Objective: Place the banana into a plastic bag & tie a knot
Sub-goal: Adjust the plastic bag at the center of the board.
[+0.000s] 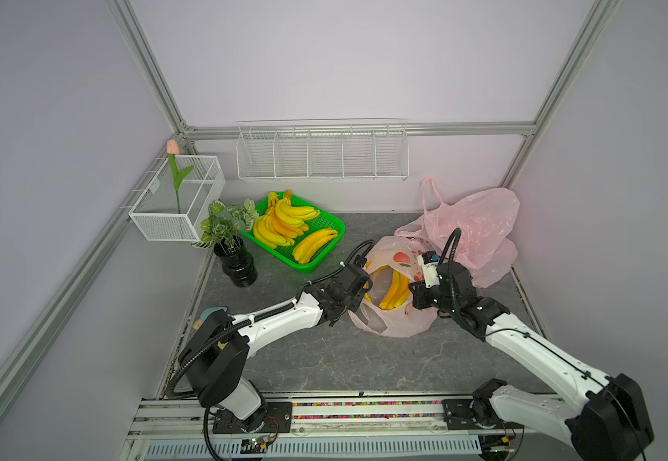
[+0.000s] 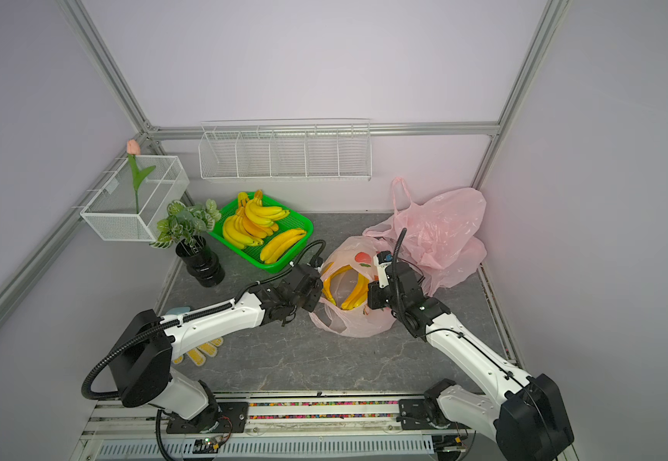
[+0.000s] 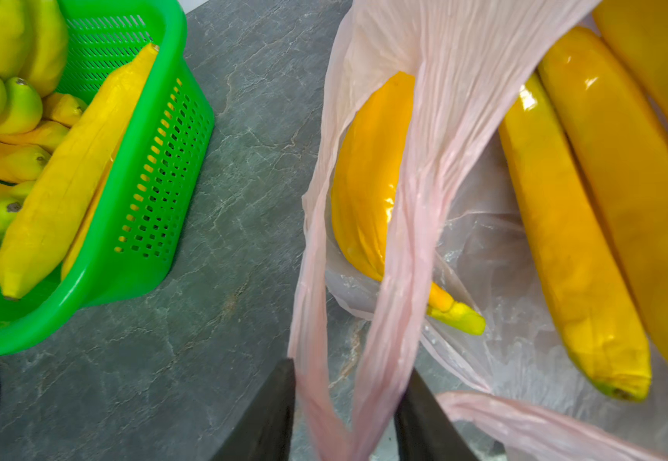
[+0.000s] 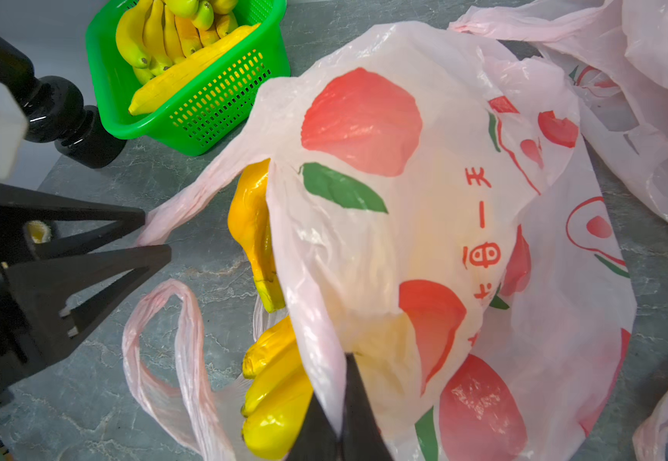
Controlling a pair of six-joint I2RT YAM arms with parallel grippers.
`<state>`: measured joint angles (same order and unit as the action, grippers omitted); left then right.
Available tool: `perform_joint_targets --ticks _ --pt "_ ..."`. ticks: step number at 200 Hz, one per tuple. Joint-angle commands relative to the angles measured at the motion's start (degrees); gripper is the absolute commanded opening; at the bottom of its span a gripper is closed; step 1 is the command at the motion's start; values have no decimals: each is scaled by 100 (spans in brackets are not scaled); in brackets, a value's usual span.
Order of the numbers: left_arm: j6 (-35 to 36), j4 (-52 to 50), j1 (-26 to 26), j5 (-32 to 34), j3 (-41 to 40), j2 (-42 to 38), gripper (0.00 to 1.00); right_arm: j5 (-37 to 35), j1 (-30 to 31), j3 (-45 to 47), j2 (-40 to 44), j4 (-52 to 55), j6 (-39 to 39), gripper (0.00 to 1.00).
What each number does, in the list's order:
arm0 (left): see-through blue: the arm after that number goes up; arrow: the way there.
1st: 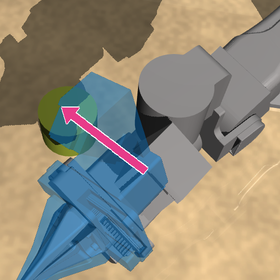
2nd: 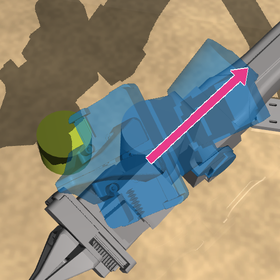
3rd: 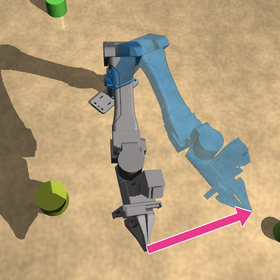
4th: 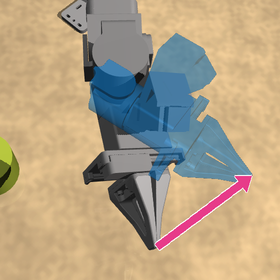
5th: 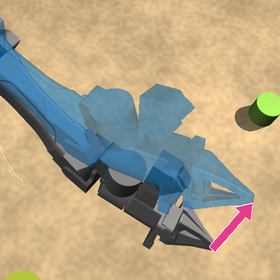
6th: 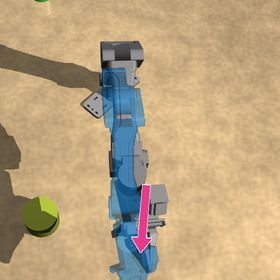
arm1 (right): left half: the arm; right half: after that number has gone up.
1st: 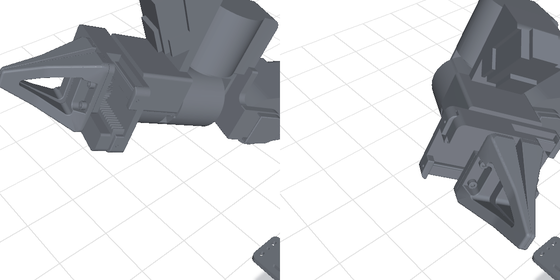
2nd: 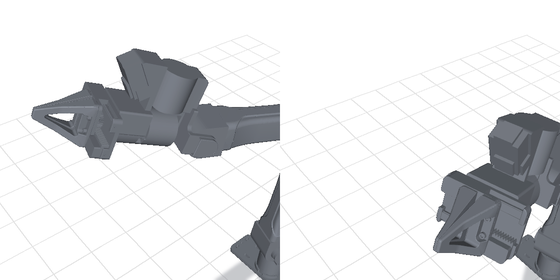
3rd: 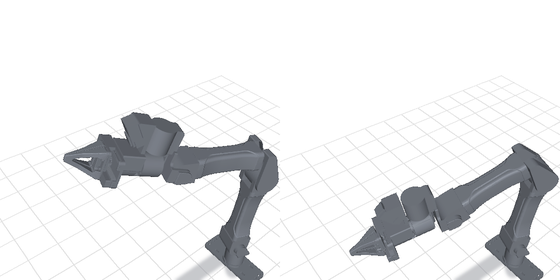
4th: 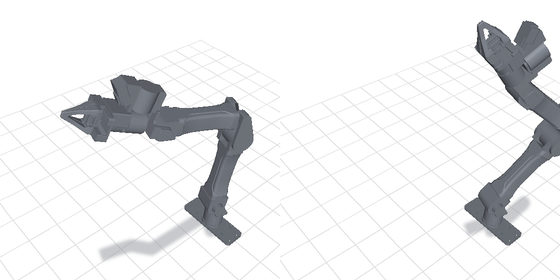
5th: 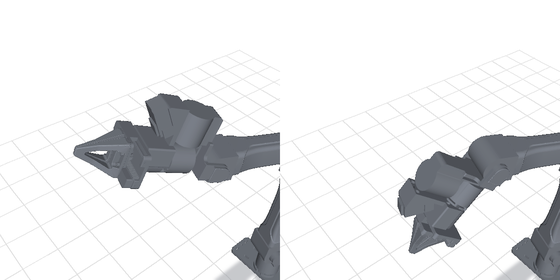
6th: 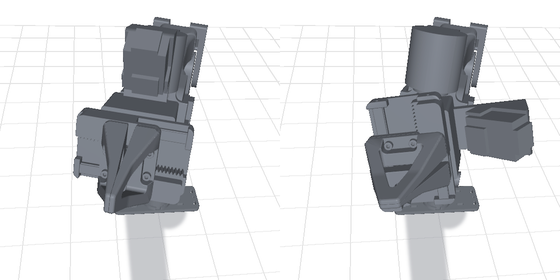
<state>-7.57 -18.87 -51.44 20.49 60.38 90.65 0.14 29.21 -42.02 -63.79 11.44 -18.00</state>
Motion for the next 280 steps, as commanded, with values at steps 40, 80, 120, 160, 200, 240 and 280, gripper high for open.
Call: perform_joint_targets --ticks 40,80,120,160,200,240,280 --pt "-242 -186 195 -223 376 452 7 17 -46 -8 -58 -37 -11 6" --pt "-459 -310 183 -173 196 -473 0 -167 -61 -422 -443 142 200 7" --pt "-463 -673 86 -373 368 -1765 0 -177 -117 -1493 -1307 394 313 7" --pt "-643 -448 50 -464 521 -2420 0 18 -77 -2350 -1894 657 498 7" --pt "-964 -487 54 -634 652 -2026 0 -383 195 -2203 -1565 1079 662 58" --pt "-1249 -328 53 -777 386 -2074 0 -1065 902 -1644 -290 1834 712 92" --pt "-1350 -277 54 -748 163 -2189 0 -1554 1895 -871 795 2552 -134 93"
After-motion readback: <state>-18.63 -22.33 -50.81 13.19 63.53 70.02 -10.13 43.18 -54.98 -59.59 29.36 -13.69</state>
